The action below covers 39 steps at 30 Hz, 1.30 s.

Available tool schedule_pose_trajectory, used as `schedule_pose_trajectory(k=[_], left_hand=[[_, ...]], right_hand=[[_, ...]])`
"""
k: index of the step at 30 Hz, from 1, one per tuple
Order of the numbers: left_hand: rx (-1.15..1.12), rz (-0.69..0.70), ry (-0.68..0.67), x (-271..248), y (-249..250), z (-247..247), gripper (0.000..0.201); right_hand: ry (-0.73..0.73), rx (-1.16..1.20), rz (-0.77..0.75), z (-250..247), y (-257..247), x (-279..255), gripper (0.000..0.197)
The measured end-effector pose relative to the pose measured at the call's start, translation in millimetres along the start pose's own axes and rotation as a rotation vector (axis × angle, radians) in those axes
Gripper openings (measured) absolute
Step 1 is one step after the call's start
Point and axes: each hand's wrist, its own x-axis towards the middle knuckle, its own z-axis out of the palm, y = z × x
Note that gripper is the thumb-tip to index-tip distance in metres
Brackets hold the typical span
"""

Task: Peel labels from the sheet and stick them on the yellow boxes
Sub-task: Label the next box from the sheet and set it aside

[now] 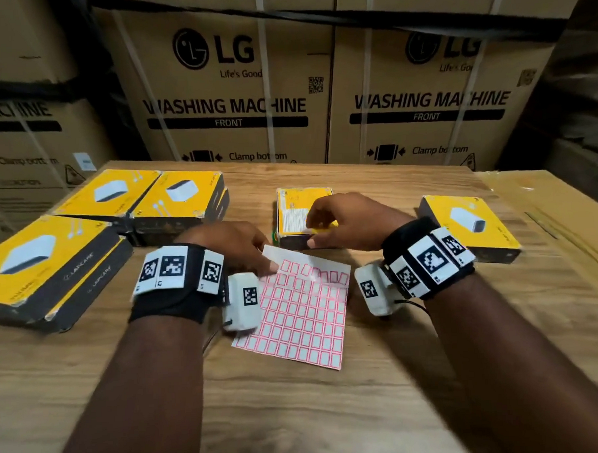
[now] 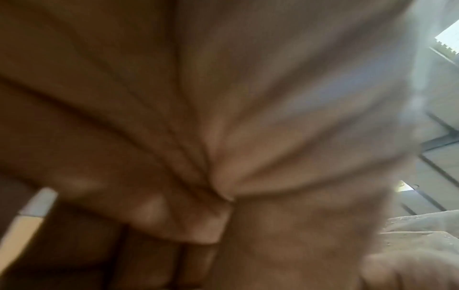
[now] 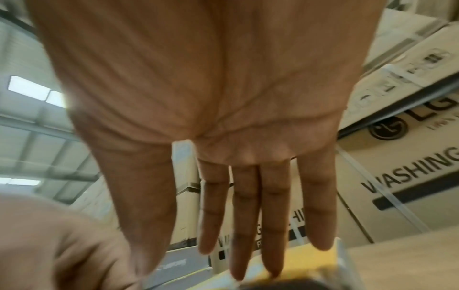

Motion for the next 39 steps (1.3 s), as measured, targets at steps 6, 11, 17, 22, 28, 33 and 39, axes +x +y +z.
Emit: schedule_pose_trajectory(k=[6,11,17,22,28,33,39], left_hand=[[-0.276,0.08,0.048,-6,3,1,0.024],[-0.388,0.12,0.038,-6,12,7,0.027],[-0.552,0.093,0.135,-1,21,11,0.017],[-0.674,0.124,0.085,-5,20,9,0.014],[-0.68,0.168,0.041,-9,22,7,0.024],[-0.671,0.157,0.005,-8,22,9,0.016],[-0.679,0.166,0.003,-6,22,11,0.019]], right_hand=[[0.021,-0.013,-0.068,11,-18,1,0.02],[0.071,0.016,-0.07,9,-14,-1,0.016],[0.164,-0.075,-0.11,9,-16,2,0.01],[0.251,-0.121,-0.135,8,-16,1,0.016],[0.193,-0.103,-0.127,4,-15,-1,0.019],[0.143,-0.089,-0.097,3,-17,-3,0.023],[0.11,-0.089,-0.088,3,-16,-4,0.022]])
